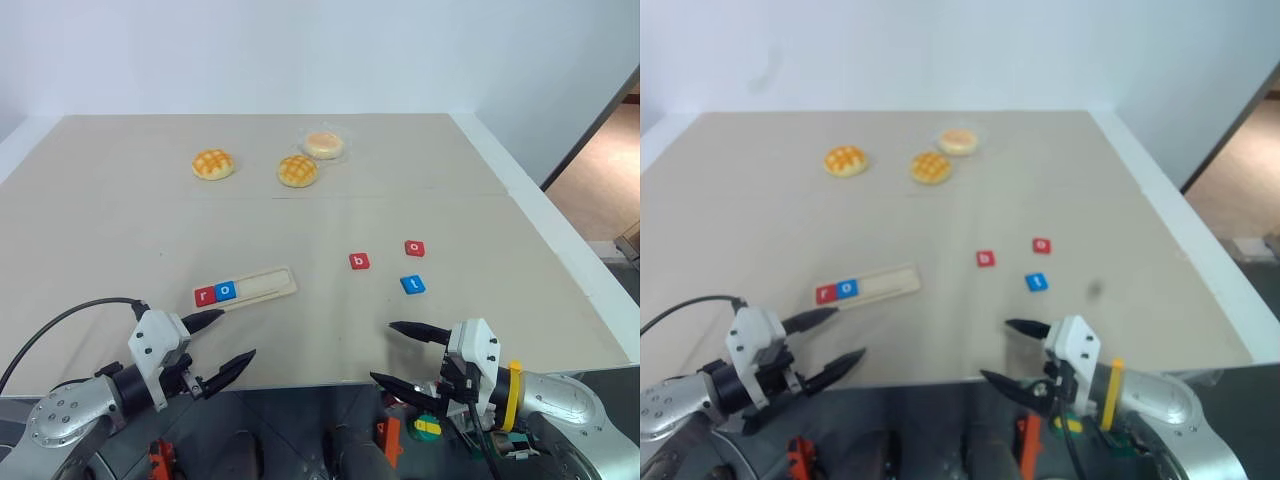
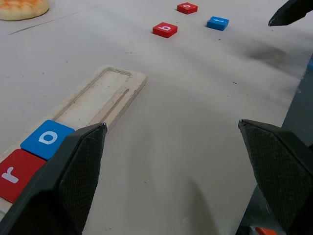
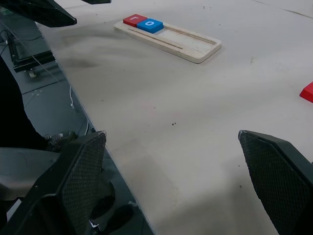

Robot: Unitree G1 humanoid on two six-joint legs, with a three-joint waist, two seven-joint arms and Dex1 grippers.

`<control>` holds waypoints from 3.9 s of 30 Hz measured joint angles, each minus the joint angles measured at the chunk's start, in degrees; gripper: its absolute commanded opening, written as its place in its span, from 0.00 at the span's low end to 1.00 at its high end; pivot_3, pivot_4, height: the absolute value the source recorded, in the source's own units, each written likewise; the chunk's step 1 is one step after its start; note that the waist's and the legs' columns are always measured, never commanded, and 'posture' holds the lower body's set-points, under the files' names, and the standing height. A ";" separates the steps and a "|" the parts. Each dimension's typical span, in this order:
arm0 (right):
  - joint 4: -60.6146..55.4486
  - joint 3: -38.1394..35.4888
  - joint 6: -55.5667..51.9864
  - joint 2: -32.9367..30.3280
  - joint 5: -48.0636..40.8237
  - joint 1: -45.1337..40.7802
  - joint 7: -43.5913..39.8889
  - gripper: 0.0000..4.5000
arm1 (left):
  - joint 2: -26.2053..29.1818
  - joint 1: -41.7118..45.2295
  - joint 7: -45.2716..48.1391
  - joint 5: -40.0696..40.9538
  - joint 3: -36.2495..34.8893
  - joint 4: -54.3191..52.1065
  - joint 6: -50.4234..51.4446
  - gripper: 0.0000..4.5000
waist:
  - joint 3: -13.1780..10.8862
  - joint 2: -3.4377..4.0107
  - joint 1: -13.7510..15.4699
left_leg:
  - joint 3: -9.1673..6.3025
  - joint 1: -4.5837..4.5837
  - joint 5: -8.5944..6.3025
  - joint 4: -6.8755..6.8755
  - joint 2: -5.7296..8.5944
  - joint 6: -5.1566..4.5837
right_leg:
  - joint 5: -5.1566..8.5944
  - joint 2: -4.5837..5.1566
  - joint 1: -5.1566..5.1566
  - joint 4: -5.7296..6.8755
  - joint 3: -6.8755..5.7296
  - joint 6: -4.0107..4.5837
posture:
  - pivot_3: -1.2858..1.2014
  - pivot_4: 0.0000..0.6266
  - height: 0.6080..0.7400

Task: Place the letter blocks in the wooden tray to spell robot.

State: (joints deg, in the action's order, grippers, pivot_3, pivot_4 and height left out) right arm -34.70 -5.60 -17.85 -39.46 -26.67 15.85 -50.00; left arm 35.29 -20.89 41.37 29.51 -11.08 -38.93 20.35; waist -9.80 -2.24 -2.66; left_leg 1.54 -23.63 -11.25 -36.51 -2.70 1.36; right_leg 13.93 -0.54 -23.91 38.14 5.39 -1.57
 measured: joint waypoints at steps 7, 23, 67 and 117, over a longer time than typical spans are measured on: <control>0.01 -0.06 1.93 0.01 1.17 0.04 0.92 1.00 | 0.03 0.02 2.13 2.15 2.78 -0.59 0.97 1.00 | 0.00 0.00 -0.01 | 0.00 0.00 -0.09 0.04 -0.02 0.13 | 0.00 -0.07 -0.02 0.00 0.00 -0.01 | 0.52 0.24 1.00; 2.30 0.07 2.82 1.17 1.06 -7.04 1.38 1.00 | -0.07 6.83 1.28 2.06 1.83 2.06 0.96 1.00 | -0.03 -0.05 -0.04 | 0.00 0.09 -0.06 -0.03 -0.03 0.09 | 0.00 -0.16 0.01 0.00 0.10 0.00 | 0.52 0.24 1.00; 28.15 17.40 9.04 5.18 5.39 -39.37 -19.86 1.00 | 5.86 52.05 32.84 -17.88 20.21 58.10 -10.15 1.00 | -0.10 -0.12 0.01 | -0.33 -0.38 -0.25 -0.37 0.02 -0.01 | 0.00 -0.39 -0.42 0.90 0.00 -0.42 | 0.52 0.24 1.00; 28.88 17.35 9.52 5.63 6.75 -39.55 -20.09 1.00 | 3.47 52.47 27.87 -24.03 23.36 52.56 -12.49 0.73 | -0.07 -0.08 0.17 | -0.10 0.40 -0.02 0.07 0.11 -0.14 | 0.18 -0.33 0.07 0.87 0.28 -0.10 | 0.52 0.24 1.00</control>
State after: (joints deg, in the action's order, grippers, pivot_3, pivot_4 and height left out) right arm -5.82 11.75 -8.33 -33.83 -19.92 -23.69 -70.10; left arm 38.75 31.58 69.25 5.48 12.27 13.63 7.86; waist -9.87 -2.32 -2.48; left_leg 1.44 -23.23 -11.27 -36.44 -2.58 1.22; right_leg 14.10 -0.87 -23.84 39.00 5.67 -1.67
